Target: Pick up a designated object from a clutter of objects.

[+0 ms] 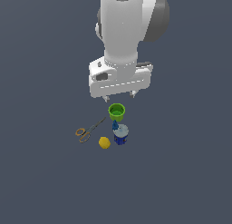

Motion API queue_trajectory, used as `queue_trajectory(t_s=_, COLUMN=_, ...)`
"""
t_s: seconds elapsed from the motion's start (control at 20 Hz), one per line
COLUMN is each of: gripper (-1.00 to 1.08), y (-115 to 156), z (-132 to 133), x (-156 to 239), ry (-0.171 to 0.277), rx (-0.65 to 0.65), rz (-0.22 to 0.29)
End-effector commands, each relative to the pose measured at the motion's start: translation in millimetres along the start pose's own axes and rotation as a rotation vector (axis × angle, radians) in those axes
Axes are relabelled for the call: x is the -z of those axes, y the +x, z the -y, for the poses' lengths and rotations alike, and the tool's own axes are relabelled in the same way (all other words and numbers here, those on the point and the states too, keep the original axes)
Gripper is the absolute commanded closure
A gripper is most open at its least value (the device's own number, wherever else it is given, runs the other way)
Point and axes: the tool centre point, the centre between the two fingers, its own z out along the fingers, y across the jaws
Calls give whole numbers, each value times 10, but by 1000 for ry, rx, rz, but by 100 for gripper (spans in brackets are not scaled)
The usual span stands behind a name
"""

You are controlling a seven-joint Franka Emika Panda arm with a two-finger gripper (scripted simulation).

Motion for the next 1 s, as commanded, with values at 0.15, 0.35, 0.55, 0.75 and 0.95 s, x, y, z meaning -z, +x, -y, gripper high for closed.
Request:
queue_trajectory(t_s=0.15, gripper=-92, y=57, z=-63, x=-220, ry=-5, rx=130, rz=-2)
queue_trajectory(t_s=0.35, gripper=-92, y=94, z=-109, x=-390, ry=-9, rx=230, rz=-3)
queue_trajectory(t_s=0.55, gripper=-92, y=125, z=-153, x=-561, ry=-12, rx=330, rz=-4)
queue_trajectory(t_s=0.75, gripper=-92, y=147, z=-189, x=-710, ry=-15, rx=418, rz=-5)
queue_trajectory(t_s=0.95, gripper=-92, y=160, z=-215, x=-824, ry=-17, rx=485, rz=-5)
